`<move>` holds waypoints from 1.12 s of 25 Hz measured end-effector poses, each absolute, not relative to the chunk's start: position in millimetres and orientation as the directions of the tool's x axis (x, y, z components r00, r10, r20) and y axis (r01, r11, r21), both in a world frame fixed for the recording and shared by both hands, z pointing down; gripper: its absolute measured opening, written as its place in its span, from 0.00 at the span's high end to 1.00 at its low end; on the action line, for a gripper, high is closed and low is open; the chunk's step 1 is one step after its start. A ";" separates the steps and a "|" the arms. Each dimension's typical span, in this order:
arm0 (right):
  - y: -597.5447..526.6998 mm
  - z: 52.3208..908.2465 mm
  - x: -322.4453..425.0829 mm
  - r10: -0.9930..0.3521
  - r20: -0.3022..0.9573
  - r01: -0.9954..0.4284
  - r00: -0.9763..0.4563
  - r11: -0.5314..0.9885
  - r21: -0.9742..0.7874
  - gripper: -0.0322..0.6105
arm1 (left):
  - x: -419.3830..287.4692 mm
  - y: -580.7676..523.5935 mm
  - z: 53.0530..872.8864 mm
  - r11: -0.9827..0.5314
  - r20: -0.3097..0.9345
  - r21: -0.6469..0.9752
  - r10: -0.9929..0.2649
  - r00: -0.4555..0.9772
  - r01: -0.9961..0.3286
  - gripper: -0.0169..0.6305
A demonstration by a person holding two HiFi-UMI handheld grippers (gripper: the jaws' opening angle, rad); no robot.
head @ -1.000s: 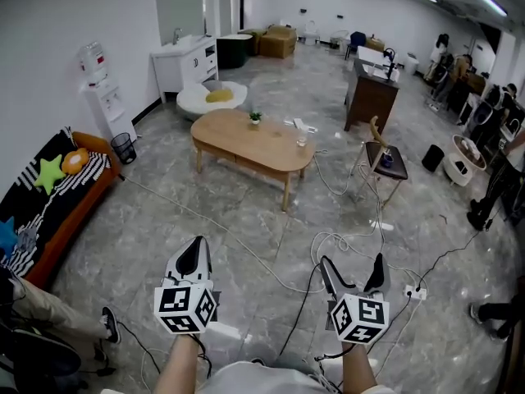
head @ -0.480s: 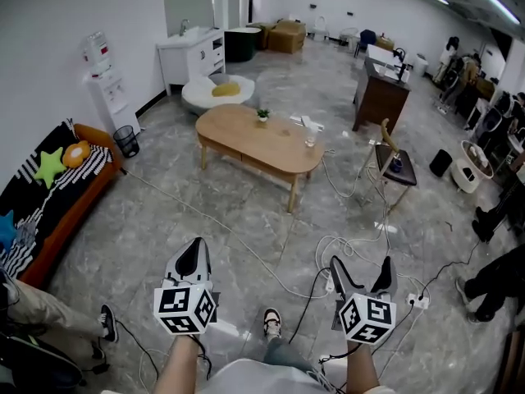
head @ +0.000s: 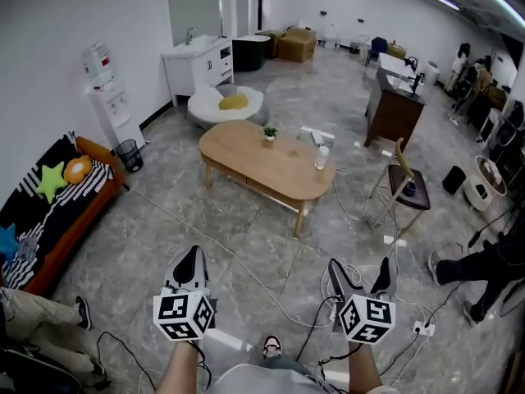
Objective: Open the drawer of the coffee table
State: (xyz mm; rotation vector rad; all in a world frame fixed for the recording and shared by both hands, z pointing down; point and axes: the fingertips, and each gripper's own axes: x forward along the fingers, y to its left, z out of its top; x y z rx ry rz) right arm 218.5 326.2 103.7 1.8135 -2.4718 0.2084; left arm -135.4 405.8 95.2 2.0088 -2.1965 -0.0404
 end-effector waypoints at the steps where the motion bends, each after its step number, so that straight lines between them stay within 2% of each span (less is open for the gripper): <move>1: 310.8 102.6 217.3 -0.943 0.133 -0.952 -0.306 0.298 -0.071 0.04 | -136.7 393.0 95.0 0.100 0.103 0.133 -0.991 -0.087 -0.986 0.99; 7: 230.6 97.0 213.0 -0.946 0.110 -0.951 -0.306 0.299 -0.073 0.04 | -142.3 317.6 93.5 0.098 0.103 0.128 -0.991 -0.085 -0.987 0.99; 18: 146.4 119.8 200.9 -0.936 0.153 -0.947 -0.317 0.303 -0.108 0.04 | -148.6 227.8 97.5 0.079 0.118 0.127 -0.991 -0.064 -0.989 0.99; 28: 67.6 134.1 157.6 -0.949 0.175 -0.963 -0.261 0.243 -0.119 0.04 | -194.4 116.2 102.1 0.013 0.111 0.134 -0.994 0.002 -0.991 0.99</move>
